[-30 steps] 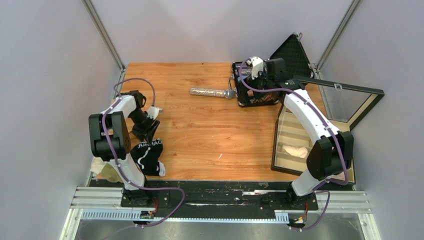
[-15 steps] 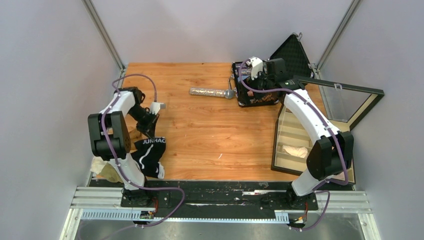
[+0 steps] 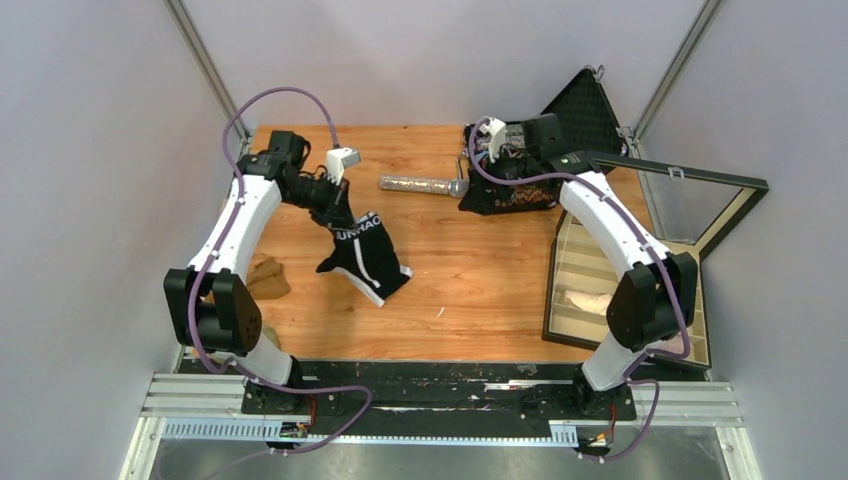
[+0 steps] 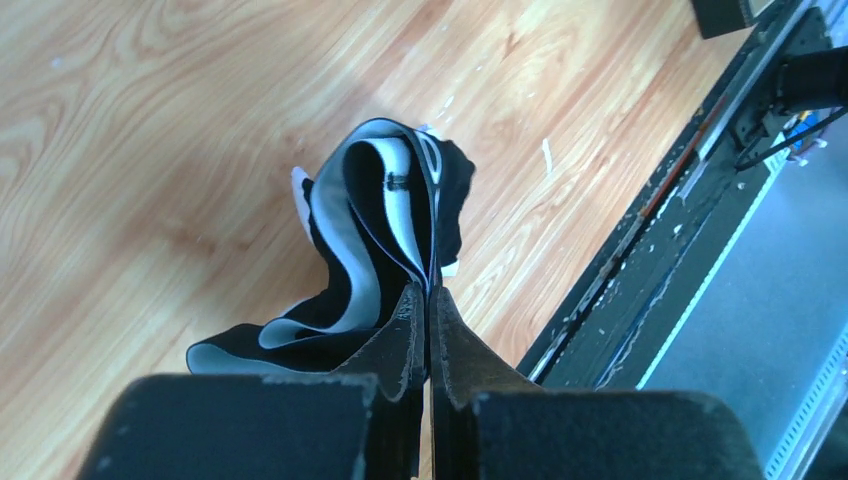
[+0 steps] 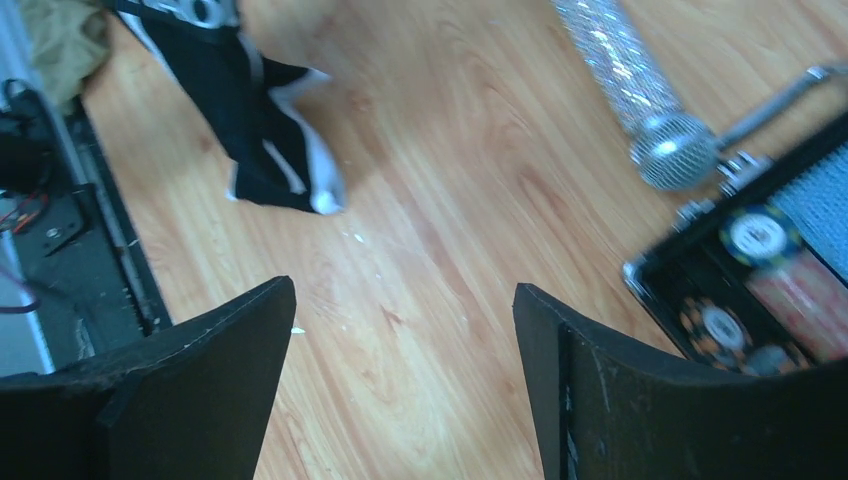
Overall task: Roll the underwear
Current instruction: Pick up the underwear from the corner of the board, then place the underwear at the center of the board.
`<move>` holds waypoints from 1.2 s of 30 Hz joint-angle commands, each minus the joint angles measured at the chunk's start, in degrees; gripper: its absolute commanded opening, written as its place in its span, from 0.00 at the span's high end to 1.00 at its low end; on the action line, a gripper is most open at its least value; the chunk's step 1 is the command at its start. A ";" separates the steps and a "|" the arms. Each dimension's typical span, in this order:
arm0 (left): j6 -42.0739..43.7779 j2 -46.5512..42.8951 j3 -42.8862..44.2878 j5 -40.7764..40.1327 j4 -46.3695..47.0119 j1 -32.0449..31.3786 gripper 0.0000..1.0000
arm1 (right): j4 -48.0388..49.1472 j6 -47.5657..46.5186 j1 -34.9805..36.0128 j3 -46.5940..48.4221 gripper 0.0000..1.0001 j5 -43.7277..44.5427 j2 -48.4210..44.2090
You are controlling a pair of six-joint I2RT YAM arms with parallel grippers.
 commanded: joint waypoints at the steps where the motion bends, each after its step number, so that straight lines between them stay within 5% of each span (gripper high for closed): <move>1: -6.70 -0.78 -0.73 3.86 7.97 -3.79 1.00 | -0.09 -2.86 3.34 4.07 0.20 -11.16 3.46; 12: -7.60 0.44 -0.48 8.15 11.29 -10.29 1.00 | -0.02 -5.71 6.59 6.53 0.20 -17.61 9.92; 16: 2.61 -3.67 0.33 11.27 7.72 -10.32 1.00 | 0.24 -11.21 6.59 5.74 0.19 -24.38 9.72; 21: 28.35 -13.53 0.68 13.02 6.18 -13.12 1.00 | 1.94 -15.12 6.28 4.61 0.19 -23.39 7.67; 29: 39.35 -16.66 -4.27 12.96 3.61 -20.05 0.96 | 2.02 -17.71 4.86 -6.28 0.18 -20.84 -3.49; 33: 48.83 -13.93 -11.22 1.25 7.19 -24.77 0.96 | 2.00 -17.98 3.80 -11.13 0.18 -17.23 -7.21; 34: 50.97 -13.47 -12.17 -2.10 7.67 -25.26 0.93 | 1.95 -18.56 3.62 -12.39 0.18 -16.06 -7.86; 36: 50.87 -12.25 -14.34 -4.43 8.99 -25.78 0.71 | 2.03 -19.51 3.05 -14.48 0.18 -15.44 -8.51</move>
